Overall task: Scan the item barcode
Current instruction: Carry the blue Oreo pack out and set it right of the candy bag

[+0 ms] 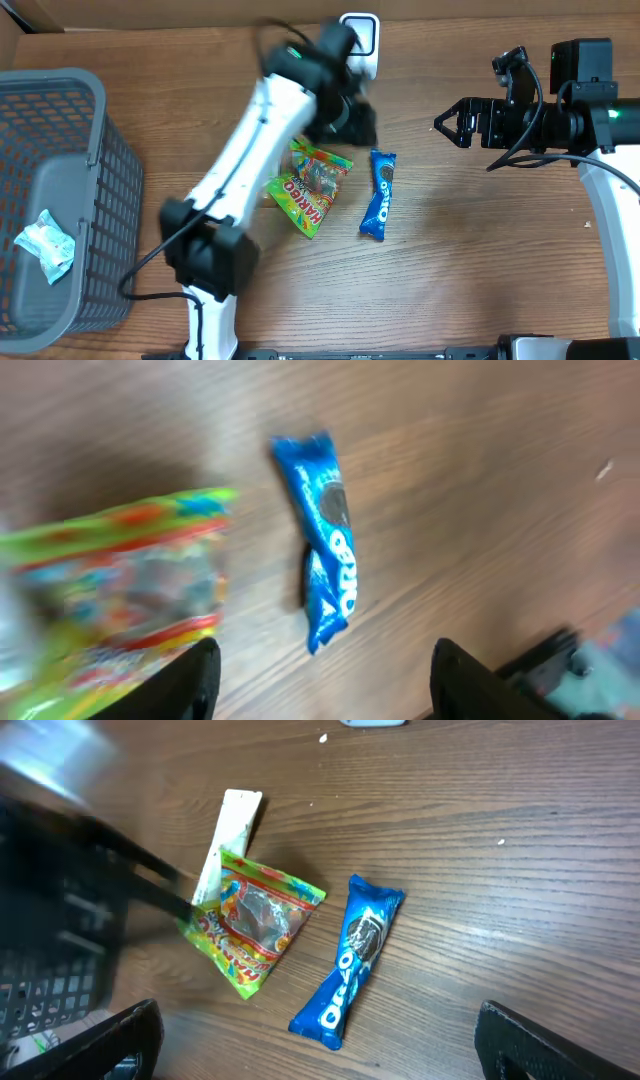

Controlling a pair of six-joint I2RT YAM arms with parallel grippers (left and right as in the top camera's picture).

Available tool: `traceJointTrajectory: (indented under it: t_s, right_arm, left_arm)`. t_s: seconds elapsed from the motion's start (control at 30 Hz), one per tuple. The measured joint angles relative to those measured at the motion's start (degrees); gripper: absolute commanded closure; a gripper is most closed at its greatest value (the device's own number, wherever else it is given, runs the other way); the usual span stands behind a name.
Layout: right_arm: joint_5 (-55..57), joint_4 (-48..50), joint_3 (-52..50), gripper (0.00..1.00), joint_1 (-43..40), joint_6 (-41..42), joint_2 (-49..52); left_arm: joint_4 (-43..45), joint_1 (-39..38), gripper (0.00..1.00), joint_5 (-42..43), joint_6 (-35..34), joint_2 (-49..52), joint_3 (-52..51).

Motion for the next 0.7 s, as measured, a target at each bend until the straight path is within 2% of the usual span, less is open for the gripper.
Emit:
traceJointTrajectory:
  t_s: [0.13,0.17,0.27,0.5,0.7]
  right_arm:
    - [0.0,0.02,0.0,0.0,0.0,-0.02,0.0]
    - [0.0,-0.02,0.0,0.0,0.0,0.0,0.0]
    - [0.0,0.0,0.0,0.0,0.0,-0.02,0.0]
    - [0.0,0.02,0.0,0.0,0.0,0.0,0.0]
    - [0.0,0.79,0.0,0.0,0.0,0.0,0.0]
  left_arm:
    - [-10.71,8.7,0.48,-2.58,-0.13,-0.09,14.64]
    - [-12.83,11.1,0.46,-3.82,-0.17,-0.17,17.68]
    - [-13.38,18.75,0.45,-7.08,-0.15,-2.62,21.59]
    - [-13.66,32.94,0.41,-15.28,-0.15,-13.2,19.54]
    - [-13.88,53.27,0.44,-19.69,-0.33,-24.44,5.2]
